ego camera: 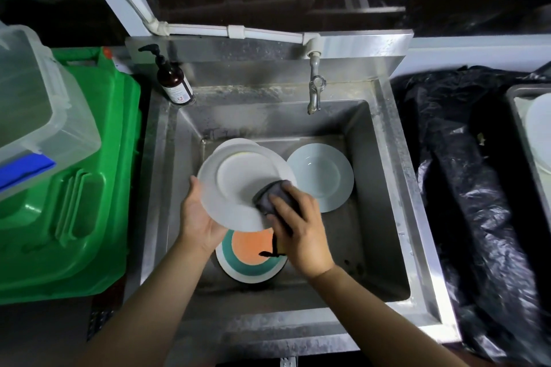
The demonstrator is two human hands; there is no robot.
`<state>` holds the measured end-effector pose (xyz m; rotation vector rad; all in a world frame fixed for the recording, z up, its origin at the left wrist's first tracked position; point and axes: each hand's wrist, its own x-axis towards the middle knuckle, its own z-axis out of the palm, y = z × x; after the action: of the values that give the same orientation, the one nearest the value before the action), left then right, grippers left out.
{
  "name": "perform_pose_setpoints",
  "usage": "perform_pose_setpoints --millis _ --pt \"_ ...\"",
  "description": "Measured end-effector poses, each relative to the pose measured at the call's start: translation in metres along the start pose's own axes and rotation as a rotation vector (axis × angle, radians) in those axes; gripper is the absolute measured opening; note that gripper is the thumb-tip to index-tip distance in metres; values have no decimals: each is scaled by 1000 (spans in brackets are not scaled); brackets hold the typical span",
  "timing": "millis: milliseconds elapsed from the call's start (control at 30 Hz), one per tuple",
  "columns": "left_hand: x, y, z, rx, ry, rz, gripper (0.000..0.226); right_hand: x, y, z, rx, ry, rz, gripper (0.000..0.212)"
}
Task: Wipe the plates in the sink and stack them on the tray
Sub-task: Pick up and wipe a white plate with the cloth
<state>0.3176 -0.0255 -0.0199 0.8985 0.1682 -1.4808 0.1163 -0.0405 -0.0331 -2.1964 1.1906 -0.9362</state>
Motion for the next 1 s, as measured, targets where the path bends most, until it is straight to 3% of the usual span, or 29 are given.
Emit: perform_pose_setpoints --millis 100,233,400,533,600,800,1000 --pt "-6 6 -5 32 -50 -8 70 11 15 -3 79 49 243 30" --pt "-15 -2 -3 223 -8 -91 67 43 27 -5 163 -124 571 30" --pt "-22 -18 9 459 -50 -169 46 57 13 11 162 -241 591 28" --pt "-22 -24 11 887 -25 -71 39 59 8 11 391 -206 825 8" --pt "-20 -27 8 1225 -64 10 37 61 8 6 586 -183 997 15" --pt "-13 -32 -7 1810 -444 151 76 59 14 -9 757 -281 1201 46" --pt "-10 -39 -13 2357 -552 399 89 54 19 -21 601 -247 1297 36"
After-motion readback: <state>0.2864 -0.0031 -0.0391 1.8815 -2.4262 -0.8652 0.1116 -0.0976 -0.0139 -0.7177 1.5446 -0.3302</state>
